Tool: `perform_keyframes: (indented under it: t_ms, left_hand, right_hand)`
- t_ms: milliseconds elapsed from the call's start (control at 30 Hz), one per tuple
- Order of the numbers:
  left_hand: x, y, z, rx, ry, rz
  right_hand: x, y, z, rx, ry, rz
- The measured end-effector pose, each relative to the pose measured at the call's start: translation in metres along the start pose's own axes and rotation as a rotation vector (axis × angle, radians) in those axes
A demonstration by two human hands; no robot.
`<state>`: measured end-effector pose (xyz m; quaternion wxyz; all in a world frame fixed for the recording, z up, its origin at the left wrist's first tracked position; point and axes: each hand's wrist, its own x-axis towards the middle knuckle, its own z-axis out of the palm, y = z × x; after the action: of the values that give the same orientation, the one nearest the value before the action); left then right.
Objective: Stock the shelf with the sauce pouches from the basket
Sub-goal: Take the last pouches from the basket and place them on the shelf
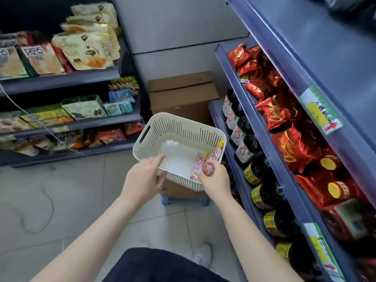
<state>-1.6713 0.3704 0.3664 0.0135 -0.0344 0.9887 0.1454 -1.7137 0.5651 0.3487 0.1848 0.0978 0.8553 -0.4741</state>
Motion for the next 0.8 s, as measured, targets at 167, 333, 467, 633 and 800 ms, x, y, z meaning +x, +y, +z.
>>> perform_keyframes:
  t_ms: [167, 333, 467, 633, 800]
  left_hand:
    - [0.078, -0.021, 0.040, -0.123, -0.158, 0.032]
    - [0.157, -0.043, 0.096, -0.164, -0.476, -0.012]
    - [0.196, -0.065, 0.129, -0.135, -0.777, -0.005]
    - [0.241, -0.079, 0.170, 0.058, -0.945, 0.263]
    - [0.260, -0.070, 0.234, -0.073, -1.002, 0.165]
  right_hand:
    - [0.066, -0.005, 0.037, 0.067, 0.031, 0.187]
    - [0.127, -0.006, 0.074, 0.142, 0.176, 0.399]
    - [0.155, -0.010, 0.093, 0.323, 0.328, 0.697]
    - [0.183, 0.010, 0.117, 0.486, 0.501, 0.897]
    - [0.214, 0.052, 0.133, 0.449, 0.671, 0.848]
